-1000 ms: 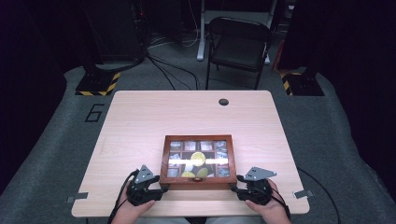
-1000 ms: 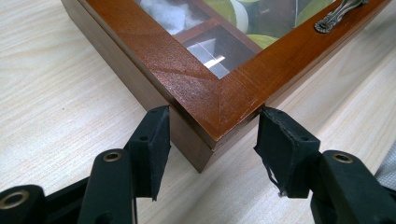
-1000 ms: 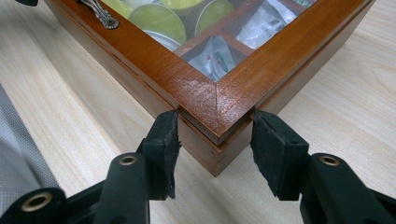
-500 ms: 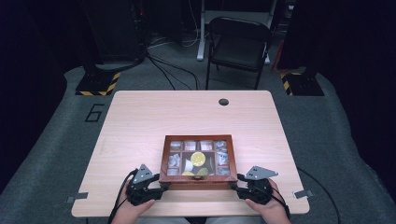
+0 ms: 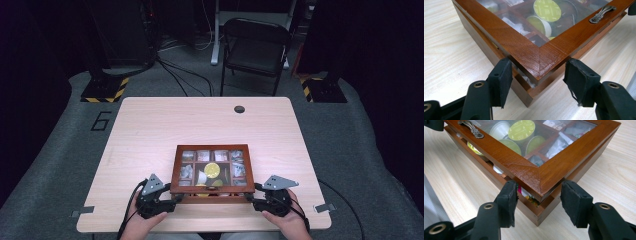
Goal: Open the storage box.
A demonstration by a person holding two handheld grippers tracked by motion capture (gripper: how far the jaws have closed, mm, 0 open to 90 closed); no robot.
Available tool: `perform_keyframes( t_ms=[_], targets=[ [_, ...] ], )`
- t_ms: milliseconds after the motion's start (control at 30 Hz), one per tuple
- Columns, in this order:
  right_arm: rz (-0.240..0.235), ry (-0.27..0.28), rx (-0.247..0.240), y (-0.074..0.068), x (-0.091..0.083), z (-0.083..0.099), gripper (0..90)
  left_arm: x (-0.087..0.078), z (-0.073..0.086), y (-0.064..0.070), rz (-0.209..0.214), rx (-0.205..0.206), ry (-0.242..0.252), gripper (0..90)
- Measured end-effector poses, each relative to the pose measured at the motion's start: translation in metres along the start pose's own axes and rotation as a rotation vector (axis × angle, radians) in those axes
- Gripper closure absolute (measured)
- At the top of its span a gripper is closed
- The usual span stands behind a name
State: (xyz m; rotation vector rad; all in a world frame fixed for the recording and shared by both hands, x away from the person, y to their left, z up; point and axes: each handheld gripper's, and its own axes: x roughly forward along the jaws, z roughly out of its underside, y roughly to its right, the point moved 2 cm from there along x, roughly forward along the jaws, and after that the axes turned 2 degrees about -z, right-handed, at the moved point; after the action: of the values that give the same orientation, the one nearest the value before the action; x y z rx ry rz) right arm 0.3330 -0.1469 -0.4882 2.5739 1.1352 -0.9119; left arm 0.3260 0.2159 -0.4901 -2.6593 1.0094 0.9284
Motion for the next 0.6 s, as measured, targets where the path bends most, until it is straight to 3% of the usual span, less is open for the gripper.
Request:
perform_keyframes(
  t_ms=[300,600],
  targets=[
    [-0.002,0.020,0.020,0.001,-0.001,-0.005,45.1,-0.002,-0.005,0.000,0.012,-0.023,0.010,38.5],
    [0.011,0.045,0.005,0.004,-0.007,-0.015,43.8,-0.007,-0.016,-0.003,-0.001,-0.031,0.043,36.8]
  ],
)
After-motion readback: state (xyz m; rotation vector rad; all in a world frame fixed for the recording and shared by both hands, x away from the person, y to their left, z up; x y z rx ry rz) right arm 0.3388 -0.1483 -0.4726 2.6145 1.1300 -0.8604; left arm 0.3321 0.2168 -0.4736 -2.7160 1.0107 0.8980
